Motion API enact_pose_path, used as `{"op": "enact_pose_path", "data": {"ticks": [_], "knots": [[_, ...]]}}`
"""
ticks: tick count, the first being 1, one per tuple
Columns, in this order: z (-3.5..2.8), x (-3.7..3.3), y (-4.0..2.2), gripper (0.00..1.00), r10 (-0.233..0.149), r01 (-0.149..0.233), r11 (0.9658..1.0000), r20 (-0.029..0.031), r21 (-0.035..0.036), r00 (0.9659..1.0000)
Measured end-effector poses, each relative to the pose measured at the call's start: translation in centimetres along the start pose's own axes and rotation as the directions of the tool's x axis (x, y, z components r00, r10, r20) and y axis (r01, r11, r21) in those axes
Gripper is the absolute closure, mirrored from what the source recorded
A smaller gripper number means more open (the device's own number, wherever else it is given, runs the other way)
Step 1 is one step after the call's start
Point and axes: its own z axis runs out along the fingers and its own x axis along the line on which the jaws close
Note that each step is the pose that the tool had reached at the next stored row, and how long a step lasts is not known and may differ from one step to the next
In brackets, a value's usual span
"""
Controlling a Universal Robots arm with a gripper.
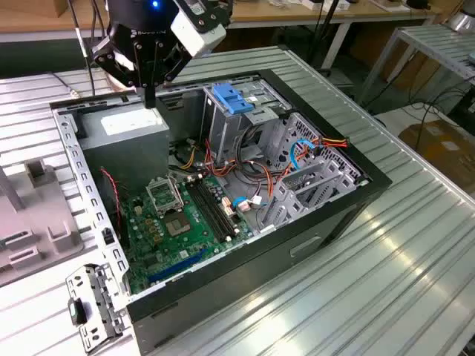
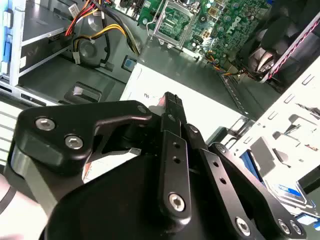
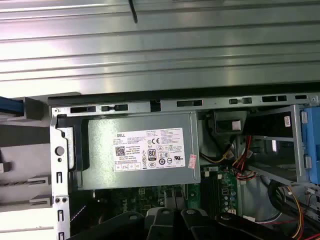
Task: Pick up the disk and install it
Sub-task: 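Reach for the disk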
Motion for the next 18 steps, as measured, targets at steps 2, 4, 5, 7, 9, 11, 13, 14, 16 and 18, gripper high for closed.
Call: {"op": "enact_pose_path", "data": {"ticks": [2,4,5,7,9,11,13,14,16,18], "knots": [[0.00,0.06,0.00,0.89,0.000,0.000,1.0000,0.0000,0.0000,1.0000],[0.00,0.13,-0.01,0.89,0.000,0.000,1.0000,0.0000,0.0000,1.0000],[0.00,0.18,-0.01,0.89,0.000,0.000,1.0000,0.0000,0.0000,1.0000],[-0.01,0.20,-0.01,0.89,0.000,0.000,1.0000,0.0000,0.0000,1.0000],[-0.01,0.24,-0.02,0.89,0.000,0.000,1.0000,0.0000,0.0000,1.0000],[-0.01,0.25,-0.02,0.89,0.000,0.000,1.0000,0.0000,0.0000,1.0000],[-0.01,0.28,-0.02,0.89,0.000,0.000,1.0000,0.0000,0.0000,1.0000],[-0.01,0.31,-0.02,0.89,0.000,0.000,1.0000,0.0000,-0.0001,1.0000],[-0.01,0.33,-0.02,0.89,0.000,0.000,1.0000,0.0000,0.0000,1.0000],[-0.01,0.36,-0.03,0.89,0.000,0.000,1.0000,0.0000,0.0000,1.0000]]}}
